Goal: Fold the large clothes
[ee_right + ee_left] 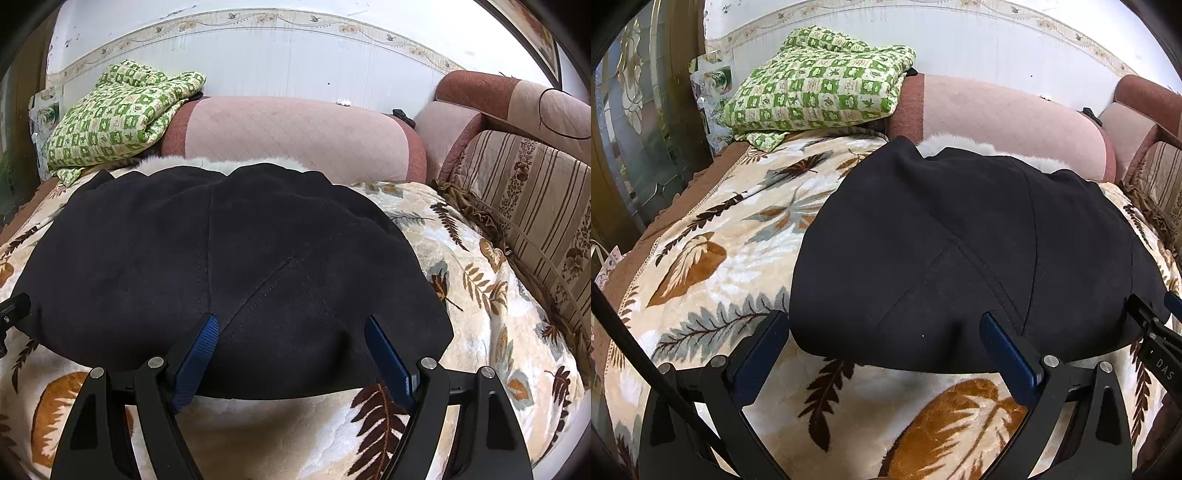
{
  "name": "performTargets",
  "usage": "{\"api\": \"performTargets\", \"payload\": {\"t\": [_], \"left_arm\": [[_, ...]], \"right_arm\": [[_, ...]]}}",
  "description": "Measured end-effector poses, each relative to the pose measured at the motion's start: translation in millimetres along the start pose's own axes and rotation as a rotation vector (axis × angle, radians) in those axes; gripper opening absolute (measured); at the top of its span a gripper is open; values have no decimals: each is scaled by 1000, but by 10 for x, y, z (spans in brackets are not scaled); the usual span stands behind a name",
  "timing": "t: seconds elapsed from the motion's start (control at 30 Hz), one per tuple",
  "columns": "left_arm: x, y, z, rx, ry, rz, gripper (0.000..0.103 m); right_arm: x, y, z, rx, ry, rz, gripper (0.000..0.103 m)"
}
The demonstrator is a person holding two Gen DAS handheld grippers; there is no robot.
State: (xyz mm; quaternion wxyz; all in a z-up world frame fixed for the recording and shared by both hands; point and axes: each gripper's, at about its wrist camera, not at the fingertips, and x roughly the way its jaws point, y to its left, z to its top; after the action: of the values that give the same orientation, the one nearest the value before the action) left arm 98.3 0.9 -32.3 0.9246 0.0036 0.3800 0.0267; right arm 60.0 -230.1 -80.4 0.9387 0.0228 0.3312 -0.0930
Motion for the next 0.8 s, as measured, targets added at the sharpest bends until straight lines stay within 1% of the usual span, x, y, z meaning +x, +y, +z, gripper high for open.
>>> {"api": "performTargets", "payload": {"t": [0.1,0.3,0.37,0.5,0.63,0.7,0.8], "left_arm": [[-15,7,-3,1,2,-6,103],[-70,-30,-13,15,-7,-9,103],[-127,-42,-21,15,-18,-13,103],[-267,-49,-47,2,-30,-18,103],[-474,-39,-146,-24,-11,-34,103],[-567,-38,-212,-32,-5,-36,103],[-747,-2,-332,-45,1,-41,103]], "right_arm": [[-33,19,1,-5,-8,8,85],[-74,91,-26,-52,-23,-4,85],[-87,76,-27,-50,-26,-11,85],[-167,2,-19,-15,-39,-21,85],[-306,-98,-38,49,-36,-28,85],[-397,-151,-103,89,-26,-17,86],[-490,-189,-251,117,-6,-26,87]]}}
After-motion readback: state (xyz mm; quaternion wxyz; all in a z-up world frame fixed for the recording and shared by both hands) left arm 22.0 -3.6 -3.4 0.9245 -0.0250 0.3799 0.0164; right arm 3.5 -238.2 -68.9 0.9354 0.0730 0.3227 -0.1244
